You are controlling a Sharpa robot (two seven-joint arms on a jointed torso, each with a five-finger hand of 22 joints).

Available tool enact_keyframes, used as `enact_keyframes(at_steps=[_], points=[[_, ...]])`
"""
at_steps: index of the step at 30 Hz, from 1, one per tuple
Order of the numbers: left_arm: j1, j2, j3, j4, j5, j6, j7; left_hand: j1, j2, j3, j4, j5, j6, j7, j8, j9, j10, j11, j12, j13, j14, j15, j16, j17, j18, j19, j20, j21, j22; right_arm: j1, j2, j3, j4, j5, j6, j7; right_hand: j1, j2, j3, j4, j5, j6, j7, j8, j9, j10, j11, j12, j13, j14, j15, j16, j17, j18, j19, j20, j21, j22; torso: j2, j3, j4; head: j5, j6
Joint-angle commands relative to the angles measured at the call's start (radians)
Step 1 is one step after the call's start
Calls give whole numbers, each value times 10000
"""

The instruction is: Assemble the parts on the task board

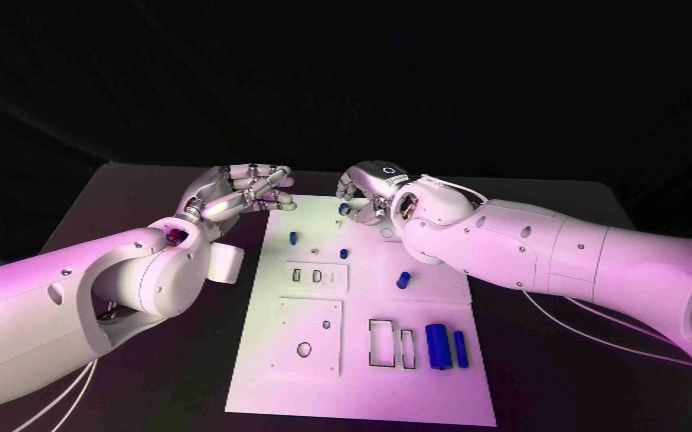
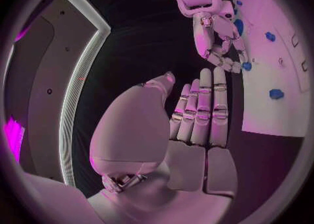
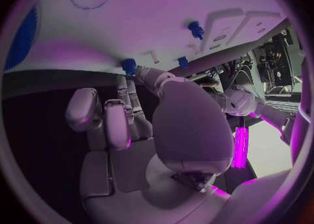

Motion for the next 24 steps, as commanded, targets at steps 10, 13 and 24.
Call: enact_keyframes(at_steps=[10,13,24], points=[[28,-114,7,-166,41,111,22,-25,53,87,4,47,6,52,-56,-13,6,53,-46,-10,-25,15,-12,22,25,-45,60,59,-6,24,-973,13,1028,-105,-222,-75,341,108,-1148,-58,122,-249,-18,-328,-64,-461,22,67,3,154,56,-147,-355,146,-187,66,-320,-287,-22,27,-36,54,45],[43,-182,7,-323,41,291,81,-24,51,90,2,47,6,53,-58,-13,5,53,-48,-11,-27,16,-13,26,25,-47,60,60,-6,70,-1576,31,1557,92,-553,-162,323,139,-1187,0,230,-208,7,-348,-66,-118,-1,187,72,184,36,-83,-283,115,-84,48,-226,-135,-50,31,-54,-27,73],[174,-316,9,-1216,3,997,280,-216,-59,77,-65,43,-291,243,-297,-89,-622,339,-76,-21,-1482,486,-1005,-17,-59,-1495,579,-922,-542,343,-3450,61,2739,1651,-343,-175,125,-77,-2146,721,467,-505,-489,143,278,2314,-730,3099,2471,290,-555,195,-27,9,260,-492,26,415,-155,96,-173,-46,81]])
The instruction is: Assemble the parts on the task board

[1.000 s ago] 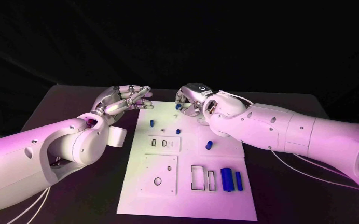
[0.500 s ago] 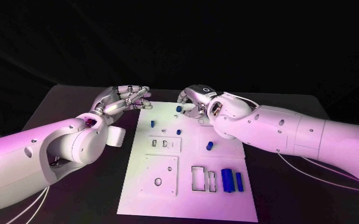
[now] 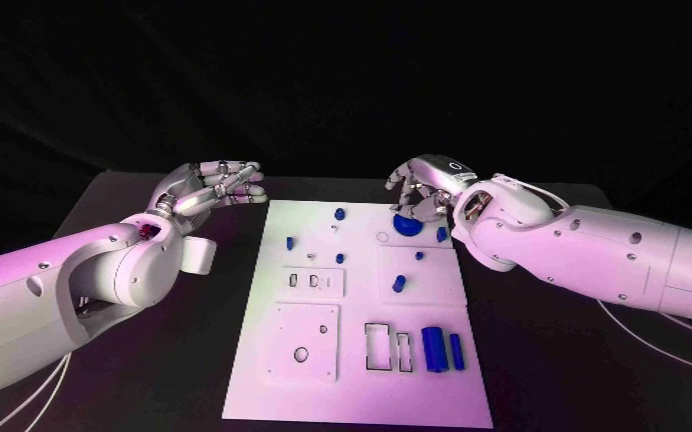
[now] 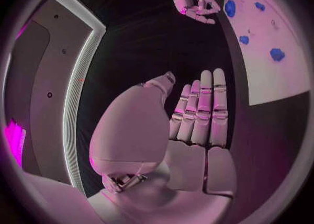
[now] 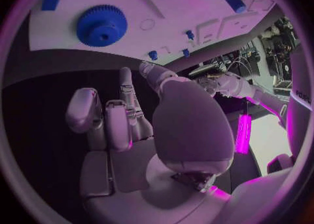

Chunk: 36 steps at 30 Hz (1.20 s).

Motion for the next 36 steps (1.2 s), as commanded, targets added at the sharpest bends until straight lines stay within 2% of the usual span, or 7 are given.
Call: enact_keyframes(at_steps=[1,2,4,7,13,20,36], points=[[36,-2,8,-124,-4,551,255,-148,30,-12,-39,40,-57,267,-58,-11,-127,71,-12,7,-359,125,-335,-49,-36,-540,240,-428,-239,36,-274,3,181,956,285,-103,191,-41,-924,280,167,-266,-183,518,296,-444,-158,2331,2172,319,-172,54,69,-34,123,-124,12,158,-42,37,-49,-30,-14],[40,-3,8,-159,-6,546,279,-179,24,-29,-26,37,-61,272,-63,-12,-138,78,-14,7,-382,135,-366,-53,-21,-562,265,-454,-256,45,-361,3,210,1076,400,-130,204,-35,-1545,565,368,-469,-264,855,476,-90,-225,6383,6137,395,-102,245,361,-85,197,-89,57,277,-49,47,-52,-31,-19],[46,0,8,-210,-8,511,320,-268,3,-89,19,34,-68,284,-72,-15,-159,91,-15,6,-416,151,-424,-58,7,-586,309,-493,-283,58,-508,3,251,1243,634,-196,295,293,-2022,1113,359,-749,-40,1314,668,308,-66,9707,9648,516,-51,629,1058,-88,377,-102,230,587,-61,67,-54,-37,-41],[50,-2,7,-242,-9,458,352,-331,-1,-199,49,35,-88,306,-93,-19,-234,128,-16,5,-681,231,-673,-132,31,-737,421,-637,-361,67,-652,3,283,1382,992,-309,438,351,-2779,1518,423,-1029,-12,1661,764,1007,44,11384,11478,717,49,1188,2170,-193,691,-32,611,1143,-62,65,-43,-64,-52],[53,0,7,-248,-11,351,371,-310,18,-211,35,36,-87,314,-96,-19,-248,138,-13,6,-761,254,-746,-158,37,-776,449,-676,-375,55,-615,-5,81,1533,1546,-560,602,561,-3508,1542,455,-1338,70,1903,774,1374,143,12033,12232,871,135,1577,3055,-334,1060,58,1113,1843,-48,55,-48,-96,-95],[53,41,7,-245,-11,350,368,-235,73,-175,-9,39,-80,319,-96,-19,-253,143,-10,7,-801,265,-794,-175,48,-776,463,-689,-377,-71,-380,-31,-223,1718,1874,-706,632,686,-3563,1545,645,-1395,88,1977,769,1384,164,12071,12279,891,159,1627,3173,-353,1112,83,1187,1950,-54,41,-1,-93,-108],[53,48,7,-139,-11,394,326,-163,124,-130,-55,41,-80,322,-100,-20,-259,146,-8,7,-822,269,-828,-187,56,-761,468,-690,-373,-222,-17,-54,-534,1453,1864,-892,1093,845,-3238,1440,753,-1362,83,2164,746,1569,161,12302,12557,950,167,1743,3474,-437,1330,97,1495,2372,-42,49,-37,-67,-200]])
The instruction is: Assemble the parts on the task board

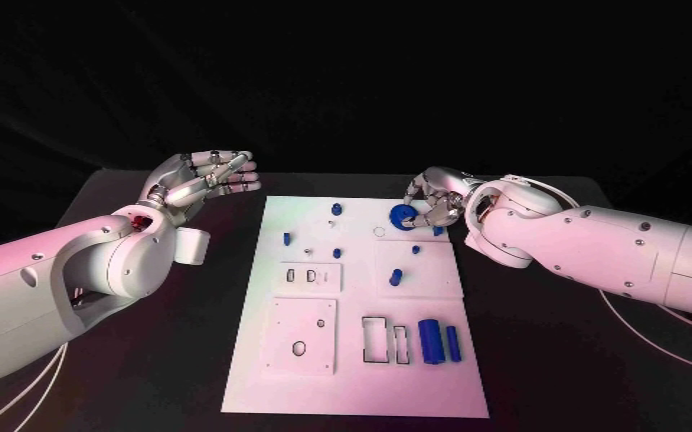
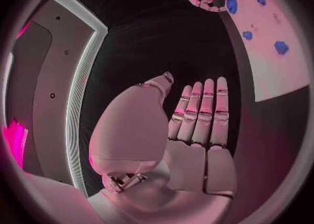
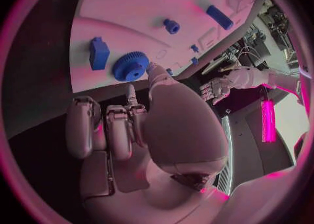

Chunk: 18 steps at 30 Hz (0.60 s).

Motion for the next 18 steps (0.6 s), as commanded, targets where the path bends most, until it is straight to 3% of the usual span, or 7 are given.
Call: enact_keyframes(at_steps=[1,18], points=[[15,19,8,58,-5,175,116,27,48,-2,-68,41,-81,323,-36,-9,-63,-24,-5,6,-46,-11,-59,-11,58,-33,11,-41,-11,-19,48,-2,-57,-210,132,-170,123,23,100,3,16,-3,5,50,-15,440,43,54,1747,955,89,56,2210,-132,112,-2,73,360,2,9,-5,-18,-22],[16,6,9,127,-5,193,89,70,73,26,-100,41,-88,327,-43,-12,-75,-21,-8,5,-39,-12,-70,-14,61,-15,11,-37,-7,-70,250,-12,-378,-404,204,-236,367,106,431,-26,-19,71,4,94,-67,478,38,98,1806,957,88,64,2225,-142,127,-2,112,427,5,23,-8,-10,-57]])
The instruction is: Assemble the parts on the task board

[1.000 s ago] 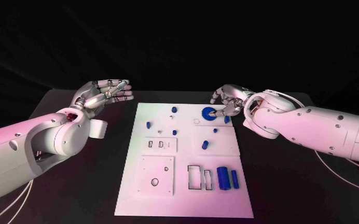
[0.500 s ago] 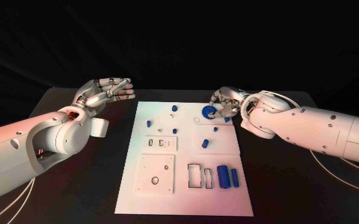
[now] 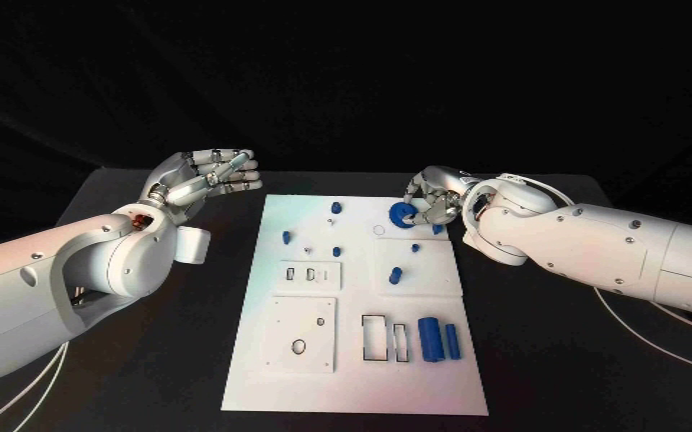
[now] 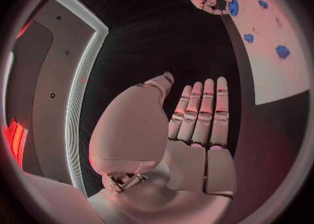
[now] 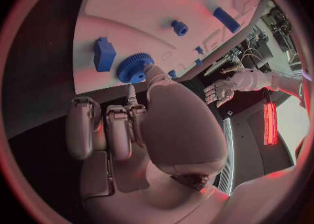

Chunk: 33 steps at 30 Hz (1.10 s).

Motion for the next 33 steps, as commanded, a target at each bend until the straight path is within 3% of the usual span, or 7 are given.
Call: enact_keyframes(at_steps=[1,13,20,24,27,33], points=[[14,12,9,41,-5,193,93,63,66,-2,-72,41,-88,326,-43,-12,-76,-20,-8,4,-40,-12,-59,-15,60,-17,12,-37,-8,-21,36,-6,-66,-285,190,-118,177,-17,139,-18,-40,87,3,58,-26,488,37,42,1822,958,87,67,2233,-141,57,-2,39,436,9,4,5,0,-13],[14,8,9,57,-5,214,72,71,74,6,-79,41,-87,326,-43,-12,-77,-20,-8,4,-34,-12,-62,-16,61,-11,12,-36,-7,-55,95,-13,-58,-506,314,-151,210,-83,256,-14,-145,150,-5,69,-54,503,33,58,1843,959,86,71,2240,-144,61,-2,51,459,5,2,-7,6,-92],[14,13,9,74,-5,221,58,75,80,12,-83,40,-87,328,-44,-13,-79,-19,-8,4,-27,-13,-62,-16,61,-5,11,-35,-6,-74,91,-16,-28,-590,117,-262,250,-47,550,19,-105,321,-31,74,-114,541,7,95,1891,964,67,80,2267,-148,70,-15,71,499,-8,-2,-6,8,-103],[14,9,9,74,-5,224,51,75,80,12,-83,40,-87,328,-44,-13,-79,-19,-8,4,-27,-13,-62,-16,61,-5,11,-35,-6,-83,70,-16,58,-1017,-447,-440,222,-64,1262,64,-123,775,-135,1,-216,623,-88,172,1990,970,-9,91,2299,-165,115,-76,136,605,-6,1,-1,28,-104],[14,9,9,68,-5,230,48,77,83,15,-86,40,-88,330,-46,-13,-82,-18,-8,4,-18,-14,-62,-15,62,0,11,-34,-5,-91,42,-16,169,-1456,-902,-587,9,-209,1817,50,-5,1098,-214,-139,-255,685,-157,226,2062,979,-72,103,2338,-183,161,-137,192,699,-4,0,7,22,-91],[14,17,9,46,-5,241,40,78,87,18,-88,39,-88,331,-47,-14,-82,-18,-7,4,-11,-16,-61,-14,63,5,10,-33,-4,-98,-7,-15,419,-1976,-1710,-678,-127,-313,2361,-18,66,1331,-269,-262,-235,714,-210,245,2093,981,-125,106,2347,-196,191,-189,226,765,-8,-1,3,20,-102]])
